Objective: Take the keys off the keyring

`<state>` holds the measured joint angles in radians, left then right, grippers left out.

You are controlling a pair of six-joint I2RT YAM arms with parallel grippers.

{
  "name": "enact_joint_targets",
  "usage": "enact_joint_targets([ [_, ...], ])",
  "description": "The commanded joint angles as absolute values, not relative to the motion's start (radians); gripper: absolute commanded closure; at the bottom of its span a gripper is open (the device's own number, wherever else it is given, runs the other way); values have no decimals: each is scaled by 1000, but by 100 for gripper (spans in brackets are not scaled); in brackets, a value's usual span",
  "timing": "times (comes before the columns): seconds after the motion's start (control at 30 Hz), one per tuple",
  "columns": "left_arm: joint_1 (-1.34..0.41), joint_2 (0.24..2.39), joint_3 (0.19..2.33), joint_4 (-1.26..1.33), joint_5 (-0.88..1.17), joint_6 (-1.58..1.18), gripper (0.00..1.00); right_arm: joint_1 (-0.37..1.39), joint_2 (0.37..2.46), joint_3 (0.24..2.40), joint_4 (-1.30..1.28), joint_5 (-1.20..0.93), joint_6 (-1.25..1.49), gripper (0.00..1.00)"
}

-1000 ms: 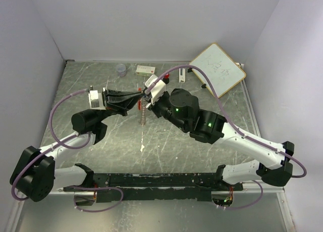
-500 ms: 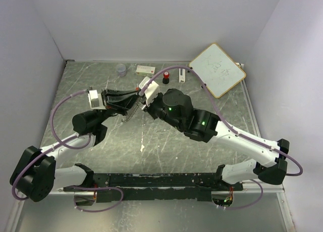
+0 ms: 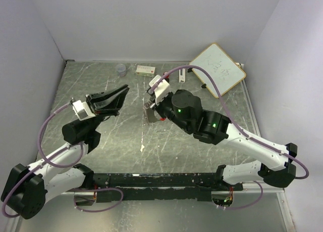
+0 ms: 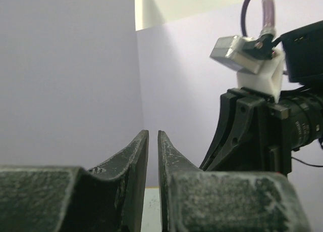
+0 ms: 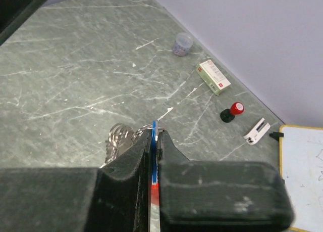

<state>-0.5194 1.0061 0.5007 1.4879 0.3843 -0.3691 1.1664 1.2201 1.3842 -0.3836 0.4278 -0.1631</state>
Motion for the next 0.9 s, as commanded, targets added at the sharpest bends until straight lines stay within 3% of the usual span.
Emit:
enact_joint_targets([
  [0.0,-514,987,509,1390,334,-295,76,1169,1195,1429,-400,475,-164,100],
  [0.33,-515,1037,598,1222,462,-244,74,1169,1201,1459,-412,476,-175,100],
  [0.87,-515,1188,684,1295,718,-306,71,1169,1193,1474,-416,477,-184,100],
])
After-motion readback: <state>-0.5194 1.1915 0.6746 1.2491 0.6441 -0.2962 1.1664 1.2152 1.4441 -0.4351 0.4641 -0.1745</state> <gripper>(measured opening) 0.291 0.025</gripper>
